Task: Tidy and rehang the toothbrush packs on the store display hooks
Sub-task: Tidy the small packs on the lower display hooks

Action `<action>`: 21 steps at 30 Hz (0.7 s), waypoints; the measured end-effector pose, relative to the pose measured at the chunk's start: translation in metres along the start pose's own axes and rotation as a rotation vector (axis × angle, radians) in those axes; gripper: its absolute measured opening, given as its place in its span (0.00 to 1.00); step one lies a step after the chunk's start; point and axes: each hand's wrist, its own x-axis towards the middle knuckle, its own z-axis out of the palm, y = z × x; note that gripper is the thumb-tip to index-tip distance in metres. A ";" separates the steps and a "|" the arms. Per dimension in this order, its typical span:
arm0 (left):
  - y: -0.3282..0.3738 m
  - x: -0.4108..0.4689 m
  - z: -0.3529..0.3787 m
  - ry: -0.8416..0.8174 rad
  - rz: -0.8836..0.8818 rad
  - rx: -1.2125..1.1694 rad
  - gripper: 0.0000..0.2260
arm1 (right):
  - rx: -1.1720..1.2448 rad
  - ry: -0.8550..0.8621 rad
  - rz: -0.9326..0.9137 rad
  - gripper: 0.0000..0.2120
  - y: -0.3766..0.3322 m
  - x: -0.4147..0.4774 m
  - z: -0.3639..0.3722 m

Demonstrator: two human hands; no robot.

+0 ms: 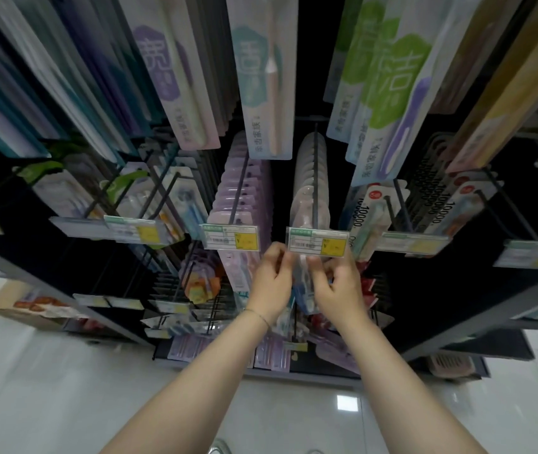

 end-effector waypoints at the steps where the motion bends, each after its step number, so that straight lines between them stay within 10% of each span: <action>1: 0.001 0.001 0.000 -0.003 -0.010 -0.004 0.15 | 0.014 0.011 0.007 0.15 0.001 0.001 0.001; 21: 0.014 0.009 -0.004 -0.024 0.113 -0.032 0.15 | 0.014 0.019 -0.041 0.12 0.003 -0.003 0.005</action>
